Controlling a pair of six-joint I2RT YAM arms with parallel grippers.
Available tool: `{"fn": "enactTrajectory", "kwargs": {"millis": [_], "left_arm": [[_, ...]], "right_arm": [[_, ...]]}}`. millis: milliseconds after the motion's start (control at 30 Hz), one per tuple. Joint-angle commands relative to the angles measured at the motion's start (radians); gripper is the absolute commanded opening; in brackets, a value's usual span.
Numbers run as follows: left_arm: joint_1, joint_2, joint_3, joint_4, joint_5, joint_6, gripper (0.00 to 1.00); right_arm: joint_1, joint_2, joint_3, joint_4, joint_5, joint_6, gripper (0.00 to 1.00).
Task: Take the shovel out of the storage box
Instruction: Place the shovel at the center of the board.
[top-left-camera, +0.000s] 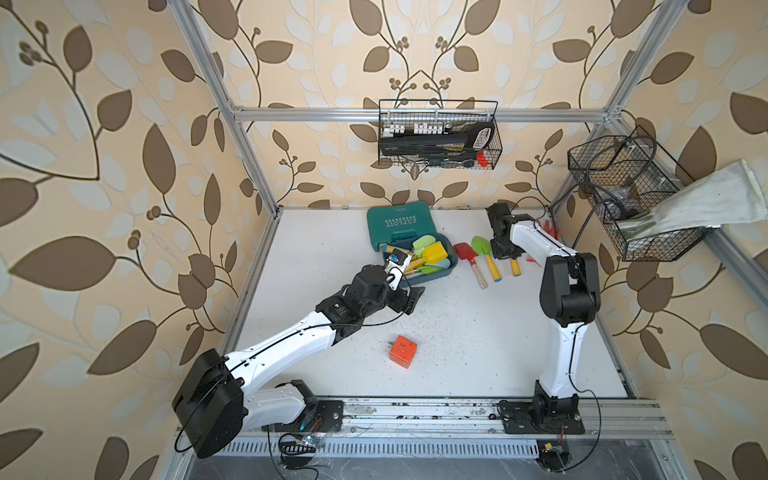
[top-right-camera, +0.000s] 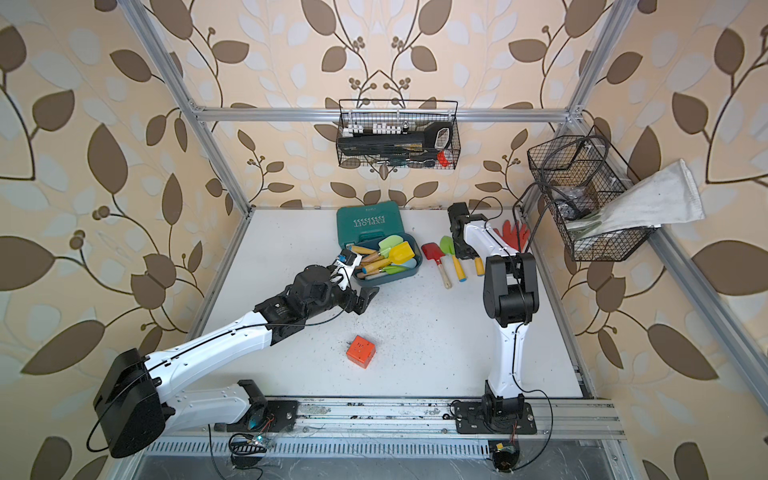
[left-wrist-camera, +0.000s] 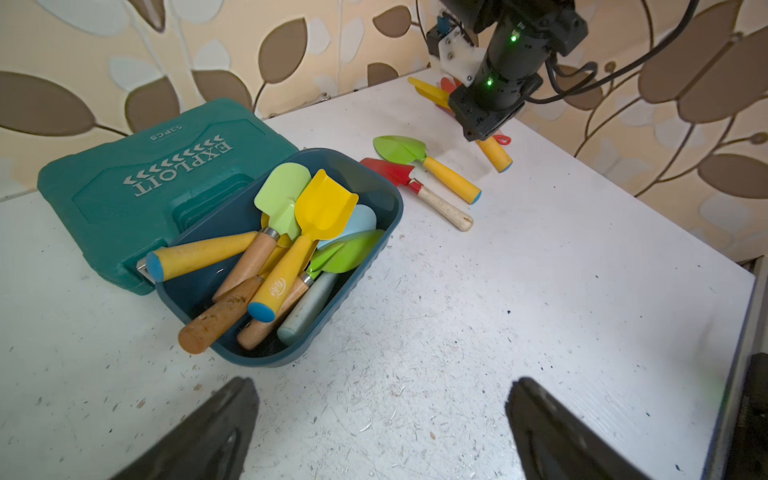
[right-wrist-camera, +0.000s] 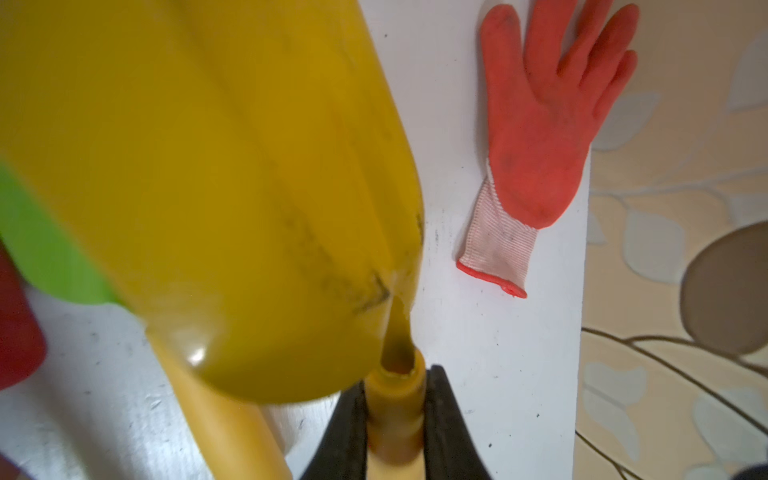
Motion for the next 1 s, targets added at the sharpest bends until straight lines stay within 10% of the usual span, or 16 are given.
{"fn": "enactTrajectory", "kwargs": {"millis": [0,967], "left_arm": [[-0.01,-0.036,0.002,0.033,0.019,0.002,0.99],[-0.01,-0.025,0.02,-0.004,-0.006,-0.005,0.99]], "right_arm": [[0.008,0.053,0.058,-0.033,-0.008,-0.054,0.04],[0.002,0.168,0.123,-0.085,-0.036,-0.062,0.31]]}}
